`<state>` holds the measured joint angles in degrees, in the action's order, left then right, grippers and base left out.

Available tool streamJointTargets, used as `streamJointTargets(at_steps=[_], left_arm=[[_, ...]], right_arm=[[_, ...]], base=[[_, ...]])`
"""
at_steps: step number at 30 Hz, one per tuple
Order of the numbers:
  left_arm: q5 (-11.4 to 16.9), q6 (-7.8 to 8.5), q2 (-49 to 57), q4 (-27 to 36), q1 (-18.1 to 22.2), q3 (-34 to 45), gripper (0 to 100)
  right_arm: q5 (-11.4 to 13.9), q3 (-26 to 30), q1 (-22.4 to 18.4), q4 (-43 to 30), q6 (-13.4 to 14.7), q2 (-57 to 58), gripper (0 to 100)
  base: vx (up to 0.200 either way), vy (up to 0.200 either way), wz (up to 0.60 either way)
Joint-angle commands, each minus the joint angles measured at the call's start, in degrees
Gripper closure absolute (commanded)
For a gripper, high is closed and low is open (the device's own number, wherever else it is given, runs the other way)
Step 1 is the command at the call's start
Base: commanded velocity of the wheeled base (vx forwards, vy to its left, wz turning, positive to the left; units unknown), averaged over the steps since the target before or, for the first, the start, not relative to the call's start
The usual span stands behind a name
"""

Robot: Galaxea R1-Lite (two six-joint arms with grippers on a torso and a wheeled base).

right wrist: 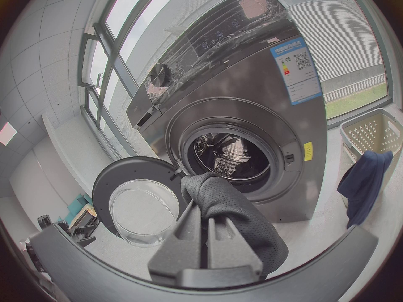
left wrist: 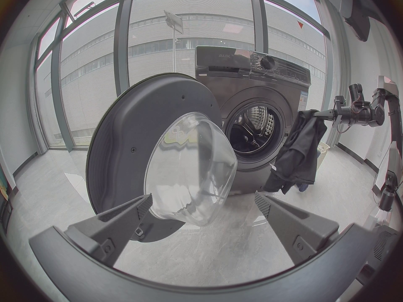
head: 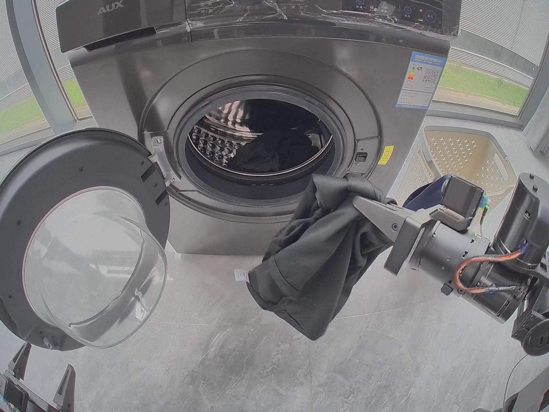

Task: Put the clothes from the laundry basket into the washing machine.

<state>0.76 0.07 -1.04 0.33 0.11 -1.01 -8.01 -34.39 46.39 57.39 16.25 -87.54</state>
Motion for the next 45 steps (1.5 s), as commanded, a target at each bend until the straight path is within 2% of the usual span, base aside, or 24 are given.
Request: streamJointTargets(at_steps=[1,2,4,7,8,9,11,13,17,20,23,27,30,32,34,40,45], left_arm=[[0.04,0.19,0.16,0.11,0.07,0.84,0],[0.04,0.19,0.16,0.11,0.07,0.84,0],[0.47,1.77,0.86,-0.24,0.07,0.92,0],[2.58,0.54,0.16,-3.05,0.33,-1.98,0],[5.13,-0.86,-0.81,-5.08,0.51,-5.58,0],[8.47,-1.57,-2.92,-6.22,0.51,-9.10,0],[15.59,-1.66,-7.23,-6.13,0.51,-12.70,0],[21.13,-2.09,-12.50,-5.95,0.15,-12.96,0],[27.72,-0.78,-25.33,-7.98,-0.46,-12.08,0],[31.50,1.07,-34.38,-11.93,-2.75,-12.00,0],[32.03,1.60,-41.41,-16.59,-6.00,-11.91,0],[31.50,1.33,-50.64,-22.65,-12.77,-12.26,0],[29.48,1.42,-56.97,-25.64,-16.28,-13.05,0],[29.30,1.42,-57.67,-25.91,-16.55,-13.14,0],[27.98,1.07,-65.06,-29.60,-19.89,-14.46,0],[28.07,0.54,-75.43,-38.21,-22.26,-15.60,0],[28.42,0.72,-83.08,-42.43,-22.43,-16.39,0]], right_arm=[[-0.08,-1.47,0.64,2.11,-0.17,-3.43,100],[-0.08,-1.47,0.64,2.11,-0.17,-3.43,100],[-0.25,-2.35,1.16,3.87,-0.17,-4.74,100],[-0.34,-3.58,1.34,4.75,-0.25,-6.24,100],[-0.34,-4.02,1.60,5.18,-0.25,-6.77,100],[-0.34,-4.55,1.78,5.62,-0.34,-6.94,100],[-0.25,-5.95,1.78,5.98,-0.43,-7.38,100],[-0.25,-7.53,1.78,6.15,-0.43,-8.44,100],[0.19,-8.33,1.69,8.35,-0.52,-9.23,100],[0.45,-8.85,1.43,8.52,-0.52,-9.58,100],[0.54,-10.61,1.25,8.52,-0.43,-9.84,100],[0.45,-13.42,1.16,8.52,-0.34,-11.42,100],[0.45,-13.51,1.08,8.52,-0.34,-11.86,100],[0.45,-13.51,1.08,8.52,-0.34,-11.95,100],[0.36,-13.25,0.99,8.61,-0.25,-12.65,100],[0.27,-13.69,0.90,8.61,-0.25,-12.57,100],[0.01,-14.39,0.90,8.52,-0.25,-12.74,100]], base=[[0.000,0.000,0.00],[0.000,0.000,0.00],[0.000,0.000,0.00],[0.000,0.000,0.00],[0.000,0.000,0.00],[0.000,0.000,0.00],[0.000,0.000,0.00],[0.000,0.000,0.00],[0.000,0.000,0.00],[0.000,0.000,0.00],[0.000,0.000,0.00],[0.000,0.000,0.00],[0.000,0.000,0.00],[0.000,0.000,0.00],[0.000,0.000,0.00],[0.000,0.000,0.00],[0.000,0.000,0.00]])
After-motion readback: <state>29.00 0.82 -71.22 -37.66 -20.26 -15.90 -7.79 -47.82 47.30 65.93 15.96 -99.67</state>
